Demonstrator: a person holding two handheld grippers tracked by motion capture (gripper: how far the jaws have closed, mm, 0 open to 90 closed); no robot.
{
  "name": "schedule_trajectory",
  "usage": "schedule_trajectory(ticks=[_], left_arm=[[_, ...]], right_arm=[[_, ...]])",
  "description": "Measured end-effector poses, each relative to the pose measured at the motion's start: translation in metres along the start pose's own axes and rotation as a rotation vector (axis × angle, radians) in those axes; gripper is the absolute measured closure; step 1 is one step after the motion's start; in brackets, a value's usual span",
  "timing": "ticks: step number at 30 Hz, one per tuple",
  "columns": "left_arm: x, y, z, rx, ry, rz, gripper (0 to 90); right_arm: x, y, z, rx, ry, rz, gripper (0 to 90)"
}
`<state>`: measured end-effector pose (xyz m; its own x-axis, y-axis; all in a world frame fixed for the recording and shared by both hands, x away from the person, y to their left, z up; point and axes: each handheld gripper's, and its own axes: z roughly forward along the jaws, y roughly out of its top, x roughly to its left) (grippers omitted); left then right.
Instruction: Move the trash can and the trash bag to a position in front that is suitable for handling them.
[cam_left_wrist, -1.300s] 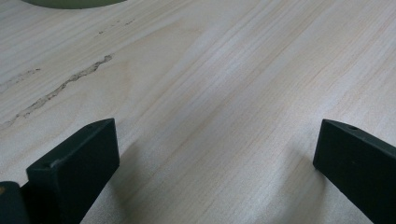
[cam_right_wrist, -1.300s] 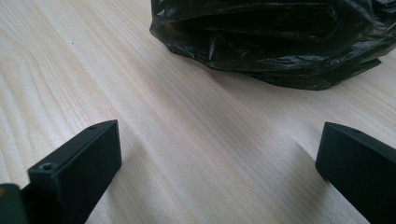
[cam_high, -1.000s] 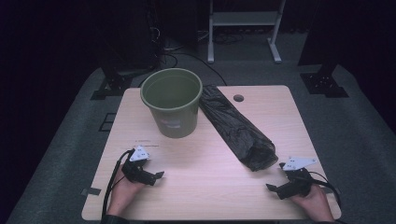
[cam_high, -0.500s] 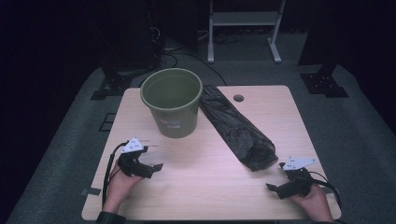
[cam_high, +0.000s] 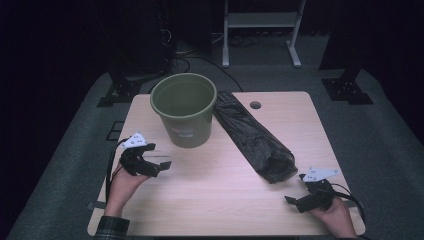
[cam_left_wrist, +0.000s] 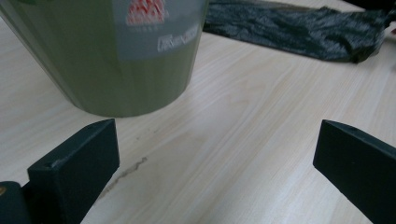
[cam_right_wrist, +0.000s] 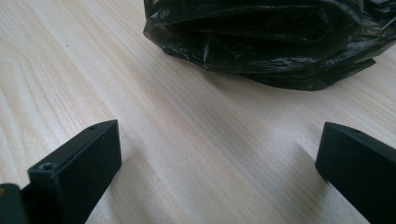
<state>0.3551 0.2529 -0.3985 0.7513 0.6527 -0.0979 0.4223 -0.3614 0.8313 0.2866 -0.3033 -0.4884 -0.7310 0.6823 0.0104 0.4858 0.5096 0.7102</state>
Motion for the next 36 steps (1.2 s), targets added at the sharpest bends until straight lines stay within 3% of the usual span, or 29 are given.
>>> schedule_trajectory(ticks=[13, 36], left_arm=[[0.015, 0.038, -0.016, -0.048, -0.007, 0.021, 0.0], [0.026, 0.084, -0.013, -0.075, 0.009, 0.041, 0.0]], right_arm=[[0.0, 0.0, 0.0, -0.001, -0.004, 0.003, 0.0], [-0.001, 0.0, 0.0, -0.002, -0.006, 0.005, 0.0]])
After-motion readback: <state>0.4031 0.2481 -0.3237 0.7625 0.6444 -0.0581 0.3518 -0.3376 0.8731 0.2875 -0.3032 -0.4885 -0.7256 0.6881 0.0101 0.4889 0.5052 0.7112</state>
